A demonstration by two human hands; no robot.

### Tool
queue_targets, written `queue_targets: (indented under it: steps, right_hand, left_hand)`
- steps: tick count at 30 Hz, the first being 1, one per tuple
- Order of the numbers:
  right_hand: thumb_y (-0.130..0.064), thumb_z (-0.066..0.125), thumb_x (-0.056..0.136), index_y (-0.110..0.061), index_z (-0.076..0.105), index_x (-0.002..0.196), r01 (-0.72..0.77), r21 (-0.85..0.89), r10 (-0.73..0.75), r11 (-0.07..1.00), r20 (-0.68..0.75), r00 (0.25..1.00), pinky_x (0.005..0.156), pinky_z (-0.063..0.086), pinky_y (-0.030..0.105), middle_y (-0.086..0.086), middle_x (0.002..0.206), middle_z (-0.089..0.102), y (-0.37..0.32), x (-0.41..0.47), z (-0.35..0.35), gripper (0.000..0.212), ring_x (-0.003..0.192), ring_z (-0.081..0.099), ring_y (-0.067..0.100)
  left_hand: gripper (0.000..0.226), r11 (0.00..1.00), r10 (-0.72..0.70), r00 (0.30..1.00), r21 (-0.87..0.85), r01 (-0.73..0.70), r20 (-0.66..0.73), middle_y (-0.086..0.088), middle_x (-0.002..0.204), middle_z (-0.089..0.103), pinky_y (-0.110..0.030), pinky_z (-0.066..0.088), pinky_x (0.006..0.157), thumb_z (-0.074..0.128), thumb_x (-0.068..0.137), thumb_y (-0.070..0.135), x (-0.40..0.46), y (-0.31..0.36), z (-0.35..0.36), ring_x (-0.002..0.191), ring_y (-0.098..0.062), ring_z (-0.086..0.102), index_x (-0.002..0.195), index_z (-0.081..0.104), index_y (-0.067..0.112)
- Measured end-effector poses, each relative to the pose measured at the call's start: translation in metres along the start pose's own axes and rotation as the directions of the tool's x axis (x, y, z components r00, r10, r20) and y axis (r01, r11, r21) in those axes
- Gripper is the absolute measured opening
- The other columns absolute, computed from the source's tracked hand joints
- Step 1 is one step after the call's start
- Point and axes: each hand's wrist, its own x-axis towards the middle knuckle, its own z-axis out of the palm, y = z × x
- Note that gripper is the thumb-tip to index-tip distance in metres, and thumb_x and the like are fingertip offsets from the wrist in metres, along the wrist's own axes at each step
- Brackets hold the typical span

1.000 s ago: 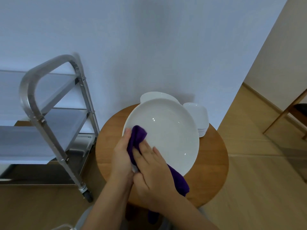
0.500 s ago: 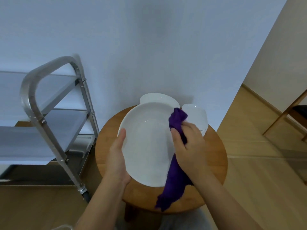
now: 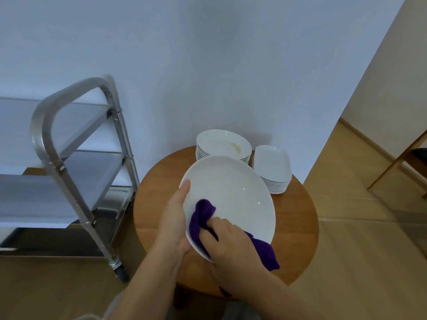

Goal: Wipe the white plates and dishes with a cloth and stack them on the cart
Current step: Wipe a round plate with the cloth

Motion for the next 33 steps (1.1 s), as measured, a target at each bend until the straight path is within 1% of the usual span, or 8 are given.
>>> queue_targets:
  steps: [4,7,10,16,18,23,29,33]
  right_hand:
    - [-0.020,0.078,0.065,-0.029,0.053,0.080,-0.106,0.416,0.234,0.903,-0.270,0.934,0.061,0.037,0.000,-0.017,0.076,0.052,0.013,0.000,-0.020,0.031,0.068,0.049,-0.001]
    - [-0.033,0.084,0.061,-0.037,0.058,0.089,-0.224,0.915,0.603,0.335,-0.026,0.797,0.062,0.051,0.013,-0.021,0.088,0.064,0.031,0.006,-0.045,0.038,0.085,0.062,0.000]
    - [-0.019,0.091,0.043,-0.026,0.066,0.099,-0.085,0.985,0.590,-0.148,0.157,0.792,0.060,0.056,0.031,-0.003,0.094,0.072,0.045,0.010,-0.045,0.061,0.084,0.070,0.019]
    - [-0.020,0.086,0.049,-0.015,0.065,0.113,-0.073,0.901,0.592,-0.428,0.340,0.731,0.065,0.056,0.041,0.014,0.107,0.070,0.064,0.003,-0.030,0.067,0.092,0.068,0.034]
    - [-0.029,0.088,0.053,-0.016,0.070,0.105,-0.168,0.929,0.662,-0.330,0.354,0.661,0.066,0.056,0.038,0.011,0.103,0.072,0.068,0.001,-0.028,0.057,0.091,0.069,0.031]
    - [-0.043,0.066,0.081,-0.033,0.068,0.085,-0.248,0.968,0.981,-0.034,0.080,0.179,0.061,0.057,0.038,-0.016,0.071,0.069,0.080,0.003,-0.046,0.011,0.066,0.068,0.014]
    - [-0.028,0.058,0.066,-0.036,0.030,0.130,-0.287,0.667,0.392,0.687,-0.008,0.920,0.083,0.049,0.034,0.002,0.110,0.057,0.031,0.070,-0.087,0.070,0.100,0.057,0.023]
    - [-0.042,0.077,0.067,-0.042,0.002,0.147,-0.125,0.152,0.047,0.980,0.435,0.899,0.115,0.007,0.039,-0.008,0.157,-0.001,0.038,0.082,-0.092,0.109,0.142,-0.003,0.016]
  left_hand:
    - [0.082,0.982,0.055,0.987,0.171,-0.080,0.150,-0.009,0.105,0.071,-0.045,0.055,0.075,0.066,0.052,0.077,0.006,0.014,-0.003,0.092,-0.027,0.069,0.117,0.058,0.029]
    - [0.091,0.946,0.030,0.999,0.321,-0.039,0.032,0.000,0.127,0.056,-0.055,0.031,0.105,0.051,0.057,0.080,0.013,0.006,-0.001,0.113,-0.025,0.055,0.135,0.039,0.035]
    - [0.069,0.987,-0.064,0.998,0.147,0.061,0.012,-0.010,0.125,0.061,-0.052,0.042,0.100,0.064,0.070,0.053,0.015,-0.014,-0.010,0.112,-0.032,0.058,0.128,0.050,0.018]
    - [0.071,0.987,-0.118,0.985,-0.096,0.130,0.125,-0.017,0.106,0.070,-0.045,0.058,0.070,0.090,0.044,0.014,0.014,-0.012,-0.039,0.092,-0.032,0.069,0.109,0.062,0.009]
    - [0.053,0.997,-0.074,0.996,-0.019,0.075,0.050,-0.015,0.104,0.071,-0.045,0.057,0.072,0.079,0.060,0.008,0.016,-0.006,-0.037,0.091,-0.032,0.069,0.110,0.061,0.011]
    - [0.061,0.925,0.262,0.952,0.324,-0.199,-0.161,-0.008,0.106,0.067,-0.049,0.055,0.078,0.084,0.048,0.014,0.016,0.028,-0.032,0.095,-0.030,0.064,0.102,0.058,0.025]
    - [0.041,0.443,0.486,0.864,0.814,-0.375,0.134,0.010,0.075,0.062,-0.020,0.046,0.052,0.083,0.051,0.031,0.005,0.029,0.006,0.069,-0.005,0.057,0.081,0.055,0.027]
    - [0.047,0.377,0.390,0.867,0.806,-0.457,0.309,0.029,0.078,0.064,-0.004,0.044,0.054,0.087,0.053,0.019,0.000,0.034,0.001,0.073,0.010,0.058,0.085,0.055,0.033]
